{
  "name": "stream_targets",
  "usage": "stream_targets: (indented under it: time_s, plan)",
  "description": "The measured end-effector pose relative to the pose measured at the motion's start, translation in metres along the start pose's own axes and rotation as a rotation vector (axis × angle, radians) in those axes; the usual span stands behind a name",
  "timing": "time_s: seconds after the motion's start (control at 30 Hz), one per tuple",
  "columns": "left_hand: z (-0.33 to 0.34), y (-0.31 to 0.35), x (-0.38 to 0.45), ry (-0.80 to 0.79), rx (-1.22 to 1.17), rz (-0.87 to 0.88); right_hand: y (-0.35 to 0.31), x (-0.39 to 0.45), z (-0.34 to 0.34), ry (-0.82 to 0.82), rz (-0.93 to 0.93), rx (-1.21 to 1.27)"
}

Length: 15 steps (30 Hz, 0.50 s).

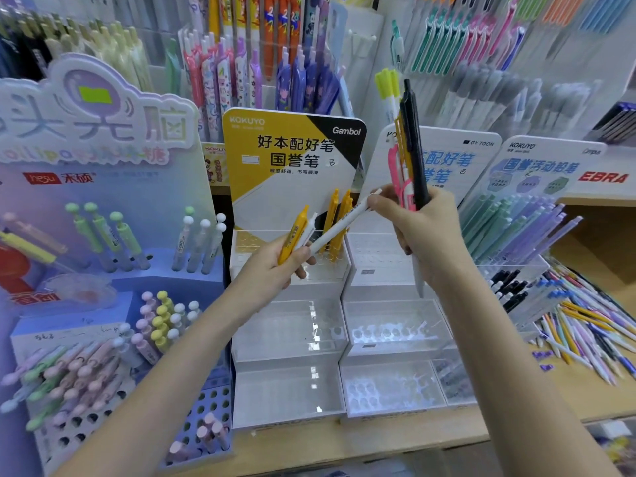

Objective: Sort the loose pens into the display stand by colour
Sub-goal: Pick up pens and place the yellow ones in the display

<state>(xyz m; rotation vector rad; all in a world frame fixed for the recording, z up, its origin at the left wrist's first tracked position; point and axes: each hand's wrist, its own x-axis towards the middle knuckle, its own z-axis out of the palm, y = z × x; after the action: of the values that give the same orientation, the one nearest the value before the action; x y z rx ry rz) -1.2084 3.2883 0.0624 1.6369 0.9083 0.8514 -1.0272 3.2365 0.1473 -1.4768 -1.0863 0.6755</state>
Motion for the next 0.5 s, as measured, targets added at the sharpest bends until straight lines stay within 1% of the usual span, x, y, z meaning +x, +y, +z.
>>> stream_targets:
  time_s: [0.07, 0.13, 0.2, 0.23, 0.4, 0.5]
  plan:
    - [-0.006, -0.006, -0.003, 0.062, 0.116, 0.018, 0.005, -0.009, -0.007, 0.058, -0.054, -0.1]
    - [-0.013, -0.013, -0.01, 0.182, 0.187, -0.001, 0.016, -0.019, -0.012, 0.085, -0.106, -0.286]
    - [-0.017, -0.019, -0.015, 0.273, 0.305, -0.006, 0.033, -0.027, -0.01, 0.048, -0.127, -0.476]
    - [-0.017, -0.02, -0.017, 0.292, 0.369, -0.003, 0.043, -0.029, -0.006, 0.028, -0.134, -0.538]
    - [-0.008, -0.021, -0.018, 0.302, 0.628, 0.058, 0.073, -0.028, 0.009, 0.045, -0.138, -0.619]
    - [-0.008, -0.021, -0.018, 0.325, 0.67, 0.048, 0.074, -0.025, 0.012, 0.043, -0.174, -0.643]
